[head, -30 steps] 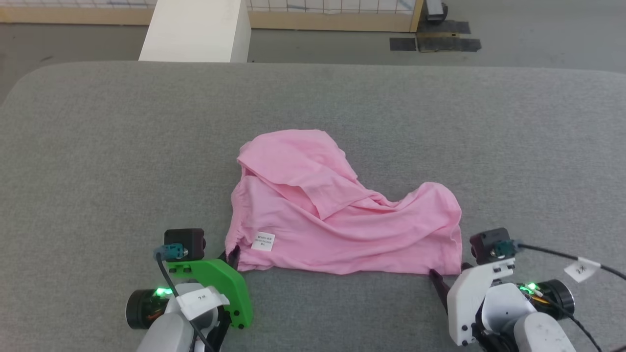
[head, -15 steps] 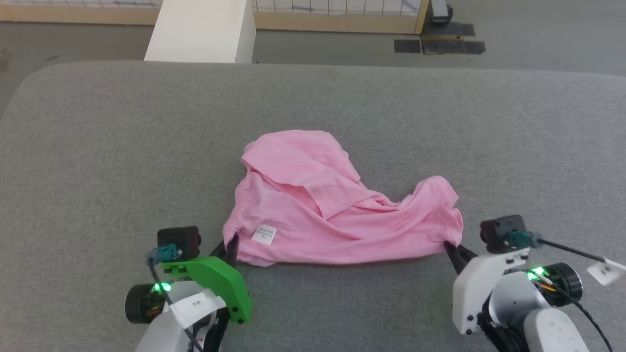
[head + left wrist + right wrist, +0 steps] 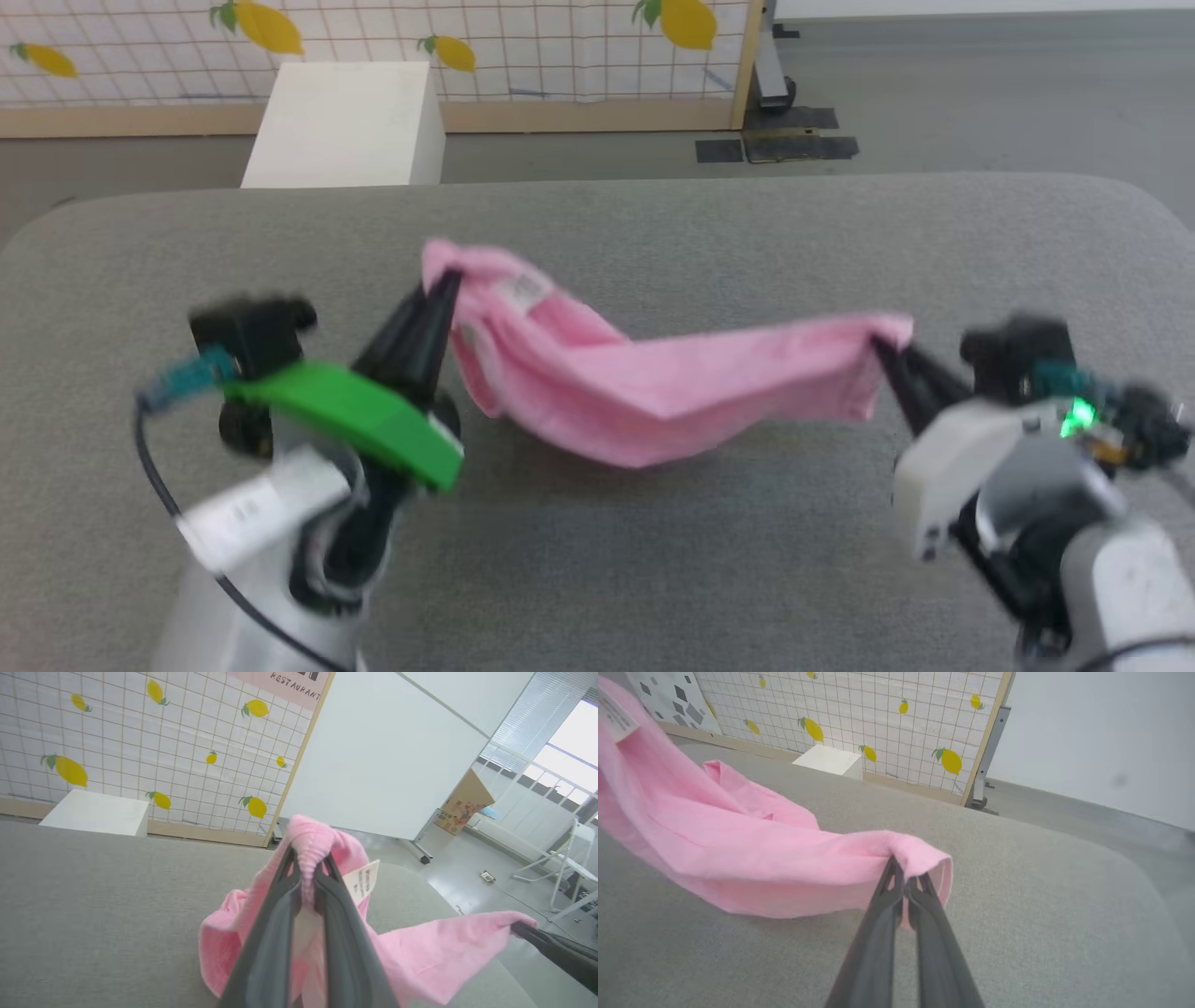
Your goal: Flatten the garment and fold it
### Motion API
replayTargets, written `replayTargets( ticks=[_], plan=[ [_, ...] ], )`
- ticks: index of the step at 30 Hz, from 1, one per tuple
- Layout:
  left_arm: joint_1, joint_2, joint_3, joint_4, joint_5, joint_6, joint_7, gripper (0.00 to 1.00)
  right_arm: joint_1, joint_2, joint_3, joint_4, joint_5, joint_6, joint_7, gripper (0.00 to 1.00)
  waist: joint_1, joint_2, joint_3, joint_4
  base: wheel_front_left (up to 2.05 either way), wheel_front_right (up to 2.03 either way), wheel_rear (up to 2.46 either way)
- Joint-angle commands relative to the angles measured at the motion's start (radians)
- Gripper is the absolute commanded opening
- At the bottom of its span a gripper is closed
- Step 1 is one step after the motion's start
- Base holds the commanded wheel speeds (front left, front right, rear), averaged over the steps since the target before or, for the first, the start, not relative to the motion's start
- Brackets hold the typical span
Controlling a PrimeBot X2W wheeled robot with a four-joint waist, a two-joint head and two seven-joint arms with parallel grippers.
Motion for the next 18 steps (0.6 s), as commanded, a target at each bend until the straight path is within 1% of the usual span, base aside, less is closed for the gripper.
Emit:
replayTargets(
  ticks=[1,3,4,5,9,11,13,16,18],
  plan=[
    [-0.069,-0.004,0.017,-0.007,-0.063,-0.010,0.035,0.00,-0.080,-0.038,0.023,-0.010,-0.005,-0.002,0.032,0.00,0.0000,0.0000,0.018,-0.016,0.00,0.00,0.00],
    [-0.144,-0.012,0.041,0.000,-0.131,-0.009,0.085,0.00,-0.167,-0.083,0.060,-0.009,0.003,-0.002,0.077,0.00,0.0000,0.0000,0.044,-0.021,0.00,0.00,0.00],
    [-0.195,-0.006,0.055,0.011,-0.153,-0.003,0.113,0.00,-0.227,-0.108,0.079,-0.003,0.014,-0.002,0.097,0.00,0.0000,0.0000,0.064,-0.025,0.00,0.00,0.00],
    [-0.249,0.003,0.069,0.027,-0.165,0.010,0.140,0.00,-0.291,-0.134,0.100,0.009,0.024,-0.002,0.118,0.00,0.0000,0.0000,0.089,-0.029,0.00,0.00,0.00],
    [-0.455,0.012,0.104,0.092,-0.188,0.058,0.200,0.00,-0.527,-0.202,0.149,0.081,0.057,-0.002,0.173,0.00,0.0000,0.0000,0.192,-0.037,0.00,0.00,0.00],
    [-0.559,0.011,0.118,0.134,-0.188,0.080,0.206,0.00,-0.647,-0.220,0.162,0.130,0.062,-0.002,0.184,0.00,0.0000,0.0000,0.244,-0.041,0.00,0.00,0.00],
    [-0.661,0.015,0.131,0.183,-0.175,0.094,0.195,0.00,-0.761,-0.223,0.170,0.183,0.060,-0.002,0.176,0.00,0.0000,0.0000,0.292,-0.046,0.00,0.00,0.00],
    [-0.798,0.023,0.146,0.257,-0.147,0.100,0.152,0.00,-0.914,-0.215,0.174,0.269,0.035,-0.002,0.137,0.00,0.0000,0.0000,0.349,-0.054,0.00,0.00,0.00],
    [-0.881,0.020,0.160,0.300,-0.134,0.097,0.102,0.00,-1.001,-0.203,0.168,0.326,0.011,-0.002,0.097,0.00,0.0000,0.0000,0.379,-0.057,0.00,0.00,0.00]
  ],
)
